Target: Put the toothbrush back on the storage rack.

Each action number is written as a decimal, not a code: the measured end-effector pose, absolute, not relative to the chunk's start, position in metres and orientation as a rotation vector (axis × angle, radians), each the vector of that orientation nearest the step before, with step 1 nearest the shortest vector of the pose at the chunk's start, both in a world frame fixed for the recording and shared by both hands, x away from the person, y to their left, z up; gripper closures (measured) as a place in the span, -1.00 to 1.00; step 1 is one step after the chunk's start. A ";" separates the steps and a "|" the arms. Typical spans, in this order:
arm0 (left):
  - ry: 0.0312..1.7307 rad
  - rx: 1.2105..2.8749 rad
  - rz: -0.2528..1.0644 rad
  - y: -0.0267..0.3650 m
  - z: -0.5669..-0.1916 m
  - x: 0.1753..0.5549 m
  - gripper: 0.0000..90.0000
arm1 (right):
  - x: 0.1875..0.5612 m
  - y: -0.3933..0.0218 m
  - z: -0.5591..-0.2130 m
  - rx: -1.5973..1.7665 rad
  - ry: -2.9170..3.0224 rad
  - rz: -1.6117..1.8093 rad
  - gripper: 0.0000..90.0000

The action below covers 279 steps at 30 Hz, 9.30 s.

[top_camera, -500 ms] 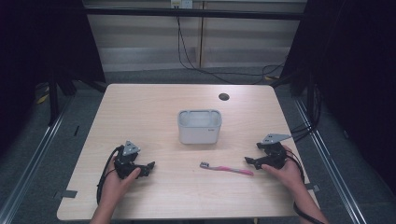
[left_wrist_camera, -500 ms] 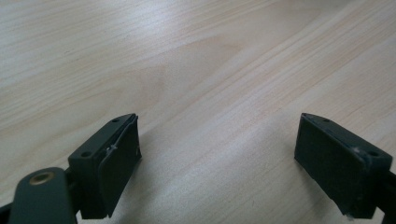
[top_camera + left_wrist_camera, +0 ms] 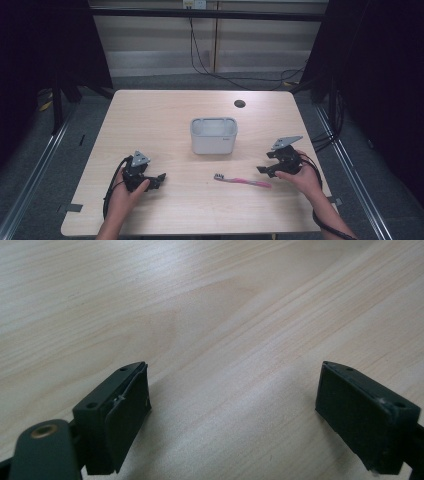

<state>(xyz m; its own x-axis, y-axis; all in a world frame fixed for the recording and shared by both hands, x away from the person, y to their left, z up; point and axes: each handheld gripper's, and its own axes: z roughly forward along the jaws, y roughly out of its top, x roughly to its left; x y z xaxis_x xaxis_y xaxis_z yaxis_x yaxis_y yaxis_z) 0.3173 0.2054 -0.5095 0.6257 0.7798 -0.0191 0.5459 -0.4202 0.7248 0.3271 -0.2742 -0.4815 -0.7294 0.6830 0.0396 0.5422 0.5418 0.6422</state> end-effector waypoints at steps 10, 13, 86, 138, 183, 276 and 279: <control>1.033 2.138 0.422 0.206 -0.509 0.317 -0.69 | 0.330 -0.240 -0.463 0.924 2.736 0.858 -0.30; 1.036 2.133 0.422 0.206 -0.509 0.317 -0.70 | 0.329 -0.230 -0.457 0.881 2.775 0.812 -0.23; 1.031 2.130 0.420 0.207 -0.509 0.314 -0.69 | 0.328 -0.193 -0.423 0.744 2.781 0.952 0.79; 1.031 2.130 0.420 0.207 -0.509 0.314 -0.69 | 0.342 -0.218 -0.374 0.942 2.304 1.405 0.79; 1.031 2.132 0.418 0.207 -0.509 0.314 -0.69 | 0.377 -0.208 -0.353 0.998 2.028 1.456 0.79; 1.032 2.130 0.420 0.207 -0.509 0.314 -0.69 | 0.417 -0.179 -0.384 1.048 1.911 1.515 0.79; 1.032 2.130 0.420 0.207 -0.509 0.314 -0.69 | 0.416 -0.180 -0.388 1.047 1.914 1.520 0.79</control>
